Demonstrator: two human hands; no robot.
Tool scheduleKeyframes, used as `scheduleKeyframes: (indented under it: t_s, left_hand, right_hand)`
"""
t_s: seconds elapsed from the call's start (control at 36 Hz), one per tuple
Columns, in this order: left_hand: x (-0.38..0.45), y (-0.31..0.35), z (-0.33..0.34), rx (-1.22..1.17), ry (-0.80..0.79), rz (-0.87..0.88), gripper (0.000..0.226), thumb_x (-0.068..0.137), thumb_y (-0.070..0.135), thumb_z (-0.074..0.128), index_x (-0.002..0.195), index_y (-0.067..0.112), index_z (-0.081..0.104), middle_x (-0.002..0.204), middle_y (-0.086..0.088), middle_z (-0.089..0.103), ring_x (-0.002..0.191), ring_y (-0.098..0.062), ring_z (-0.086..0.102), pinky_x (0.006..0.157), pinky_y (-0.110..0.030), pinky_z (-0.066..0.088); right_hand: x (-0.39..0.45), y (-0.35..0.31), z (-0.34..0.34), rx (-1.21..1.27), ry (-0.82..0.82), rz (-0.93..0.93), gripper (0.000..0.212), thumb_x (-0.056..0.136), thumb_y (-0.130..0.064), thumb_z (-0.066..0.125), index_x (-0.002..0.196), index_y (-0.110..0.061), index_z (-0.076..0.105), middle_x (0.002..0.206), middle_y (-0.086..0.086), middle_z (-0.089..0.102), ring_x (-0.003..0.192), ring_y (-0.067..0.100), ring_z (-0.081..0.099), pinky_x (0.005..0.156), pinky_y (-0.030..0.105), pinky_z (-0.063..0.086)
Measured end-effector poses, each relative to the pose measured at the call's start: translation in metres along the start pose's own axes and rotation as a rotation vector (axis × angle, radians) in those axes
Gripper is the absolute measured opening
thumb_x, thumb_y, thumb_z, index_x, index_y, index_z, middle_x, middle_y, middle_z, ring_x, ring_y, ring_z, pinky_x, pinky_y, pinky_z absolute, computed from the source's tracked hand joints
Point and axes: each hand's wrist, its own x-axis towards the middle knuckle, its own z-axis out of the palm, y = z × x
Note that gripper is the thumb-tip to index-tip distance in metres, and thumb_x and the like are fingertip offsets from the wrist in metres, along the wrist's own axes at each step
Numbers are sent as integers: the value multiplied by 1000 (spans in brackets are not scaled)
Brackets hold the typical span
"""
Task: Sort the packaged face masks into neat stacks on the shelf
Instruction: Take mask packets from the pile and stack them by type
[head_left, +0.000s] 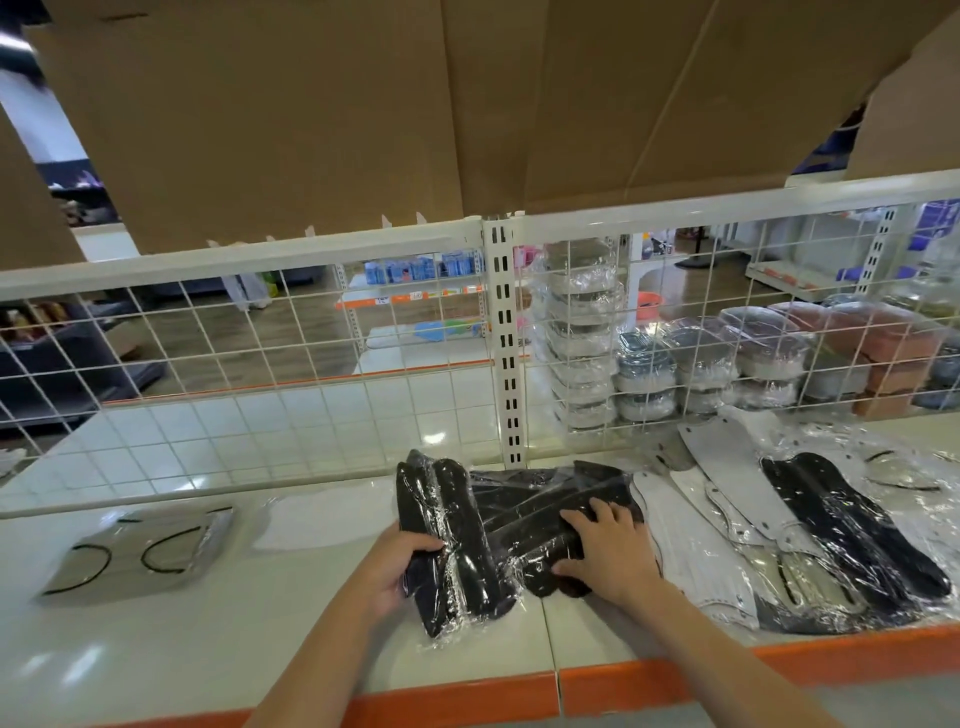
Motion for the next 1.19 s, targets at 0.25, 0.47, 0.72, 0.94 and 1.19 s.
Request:
scheduleKeyframes:
  t_s: [0.25, 0.47, 0.72, 0.94, 1.19]
  left_hand:
    - [2, 3, -4, -49, 16, 0, 24, 88, -12, 46, 102, 5, 54, 89, -21, 65, 76, -31, 63, 65, -38, 50]
    - [7, 5, -6, -32, 132, -15, 13, 88, -8, 48, 94, 2, 53, 82, -20, 62, 70, -30, 59, 67, -38, 50]
    - [7, 4, -13, -57, 154, -76, 20, 88, -6, 50, 107, -2, 54, 87, -20, 63, 73, -31, 60, 65, -37, 50]
    - [-1, 1, -20, -95, 147, -116, 11, 91, -1, 47, 95, -1, 57, 87, -19, 65, 77, -31, 60, 67, -37, 48]
    - [-3, -6, 3, -236, -67, -94, 54, 88, 50, 55, 110, 2, 65, 107, -25, 68, 102, -39, 64, 91, -49, 49]
  right_hand:
    - [-3, -3, -8, 21, 100, -34, 41, 95, -36, 46, 135, -30, 46, 148, 1, 37, 136, 27, 30, 111, 40, 27]
    - [-12, -14, 5, 21, -71, -235, 80, 75, -63, 58, 143, -36, 25, 154, -2, 12, 142, 25, 6, 116, 50, 6]
    - [-11, -22, -5, -137, -114, -241, 52, 92, -41, 50, 140, -28, 35, 156, 9, 15, 144, 35, 7, 115, 56, 9]
    - [-2, -21, -5, 294, 250, -175, 34, 100, -32, 40, 131, -27, 52, 129, 0, 43, 121, 21, 41, 101, 28, 36]
    - [-17, -50, -17, 1031, -329, -474, 38, 75, -5, 51, 82, -33, 75, 125, -11, 58, 123, 9, 47, 107, 34, 38]
